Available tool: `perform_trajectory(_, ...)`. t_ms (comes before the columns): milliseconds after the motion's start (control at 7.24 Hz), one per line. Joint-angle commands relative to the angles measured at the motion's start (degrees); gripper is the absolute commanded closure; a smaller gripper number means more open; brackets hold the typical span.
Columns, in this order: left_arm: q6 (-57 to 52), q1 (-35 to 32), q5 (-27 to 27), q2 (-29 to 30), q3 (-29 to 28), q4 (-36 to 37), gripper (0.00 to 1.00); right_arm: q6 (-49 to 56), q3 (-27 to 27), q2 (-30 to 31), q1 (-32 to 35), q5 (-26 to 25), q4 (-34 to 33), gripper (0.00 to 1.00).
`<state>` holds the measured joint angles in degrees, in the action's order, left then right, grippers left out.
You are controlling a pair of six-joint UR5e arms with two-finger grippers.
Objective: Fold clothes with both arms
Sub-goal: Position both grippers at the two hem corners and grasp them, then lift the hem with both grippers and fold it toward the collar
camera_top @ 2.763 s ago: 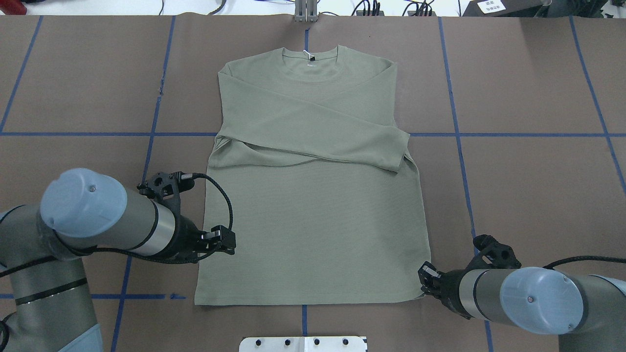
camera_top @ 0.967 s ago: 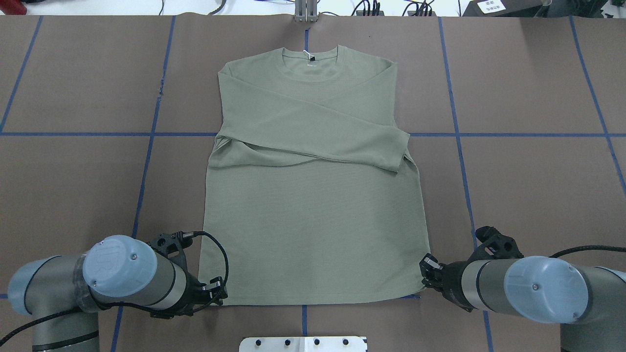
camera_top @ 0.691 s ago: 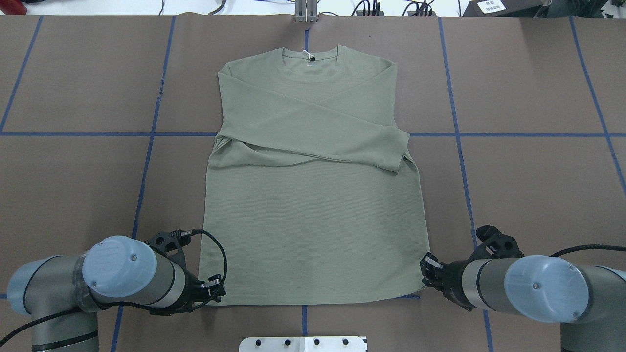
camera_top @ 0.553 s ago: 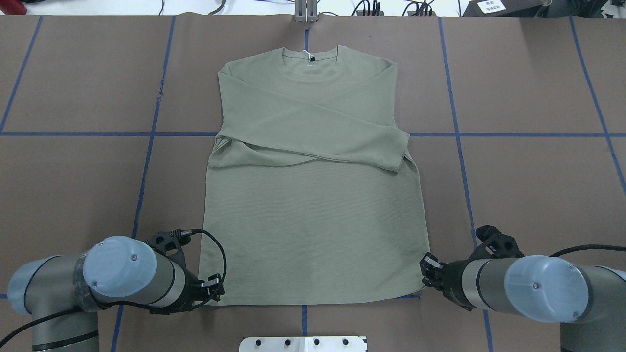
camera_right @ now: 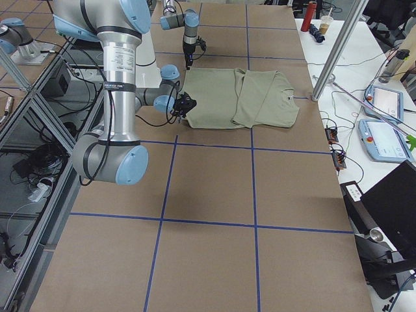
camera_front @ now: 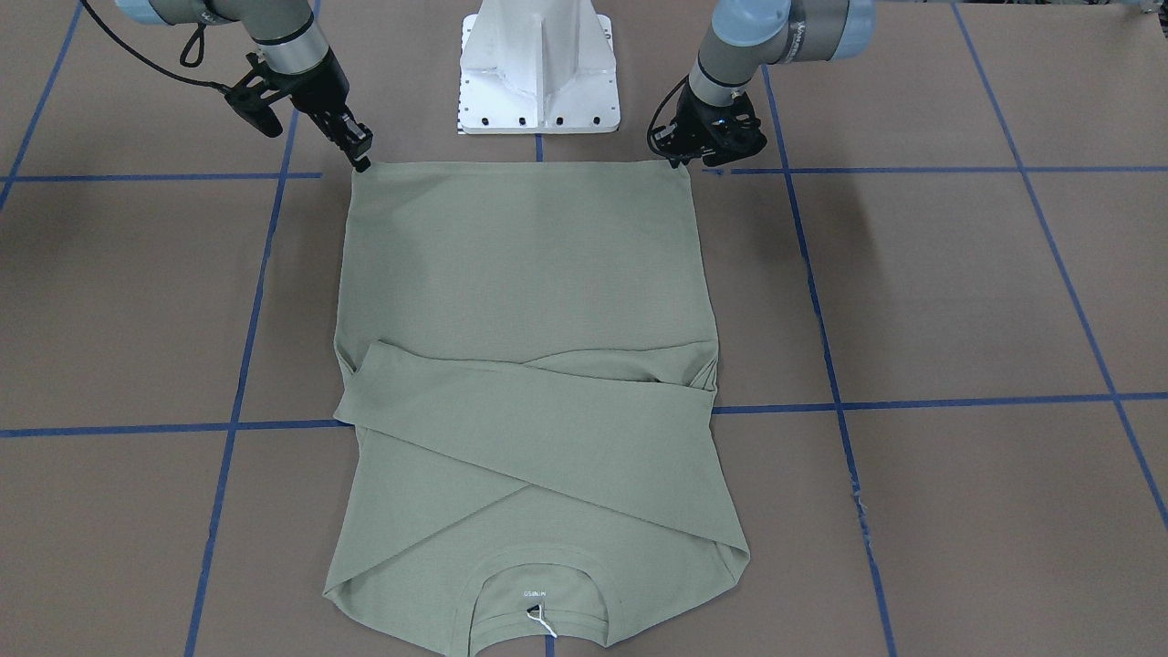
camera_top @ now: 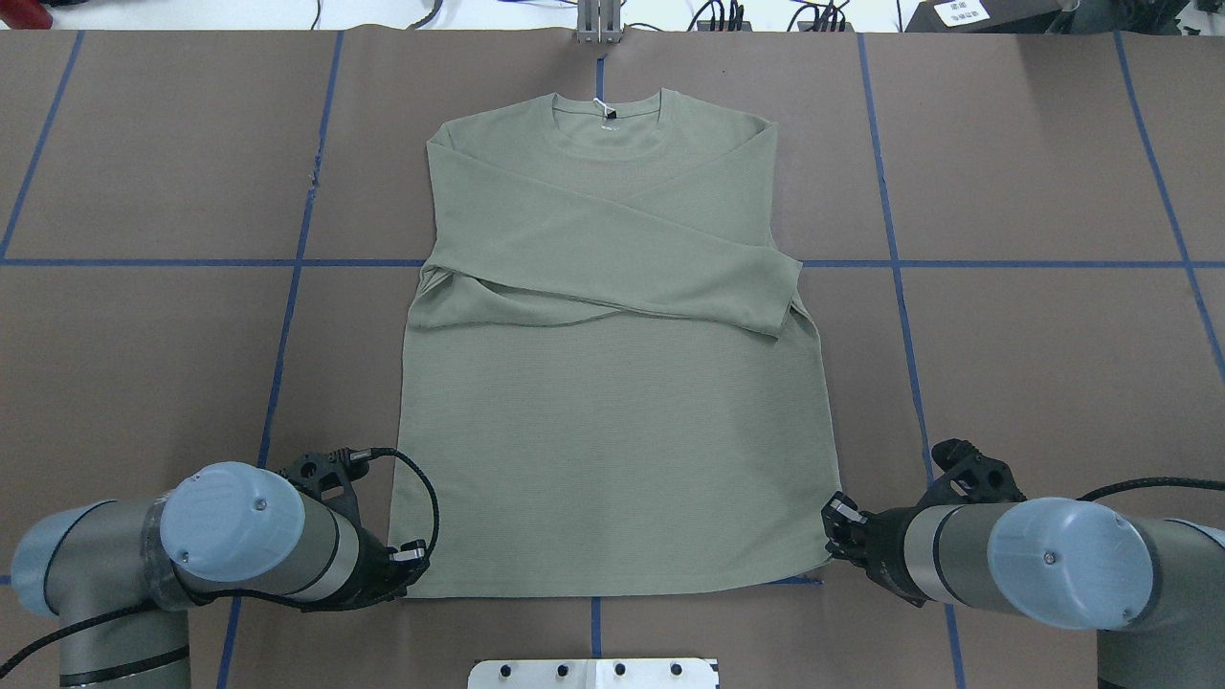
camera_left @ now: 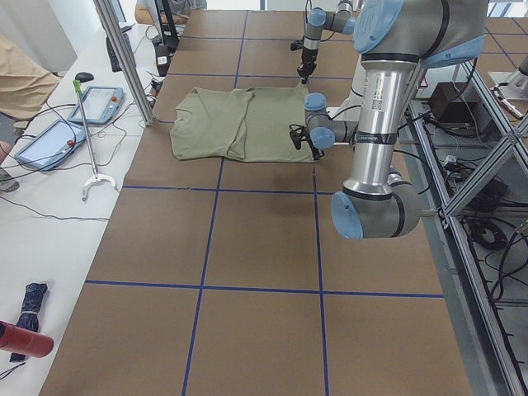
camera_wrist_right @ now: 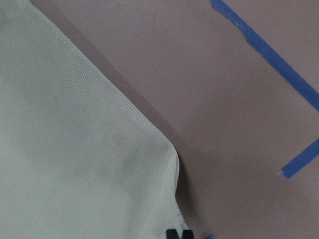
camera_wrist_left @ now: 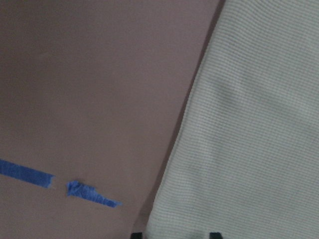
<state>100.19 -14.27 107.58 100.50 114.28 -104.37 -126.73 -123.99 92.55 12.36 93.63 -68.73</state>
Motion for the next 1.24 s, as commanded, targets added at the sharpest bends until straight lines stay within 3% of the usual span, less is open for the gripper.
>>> perform_trajectory(0,0.0,-0.41,0.17,-0.04,0.85,0.04,1.0,-0.01,-0.02,-0.09,0.03,-0.03,0.0,1.0)
perform_trajectory(138,0.0,-0.32,0.26,-0.04,3.12,1.26,1.0,-0.01,-0.37,0.0,0.03,-0.03,0.0,1.0)
perform_trajectory(415,0.26,0.29,0.53,-1.09,13.81,10.9,1.0,-0.01,-4.04,1.31,-0.32,0.06,-0.43,1.0)
perform_trajectory(829,1.67,1.7,0.79,-2.41,21.04,12.26,1.0,-0.01,-14.75,3.25,-2.52,1.11,-8.84,1.0)
perform_trajectory(1105,0.89,-0.92,0.7,-2.77,23.7,13.13,1.0,0.25,-15.84,2.81,1.76,1.29,-10.37,1.0)
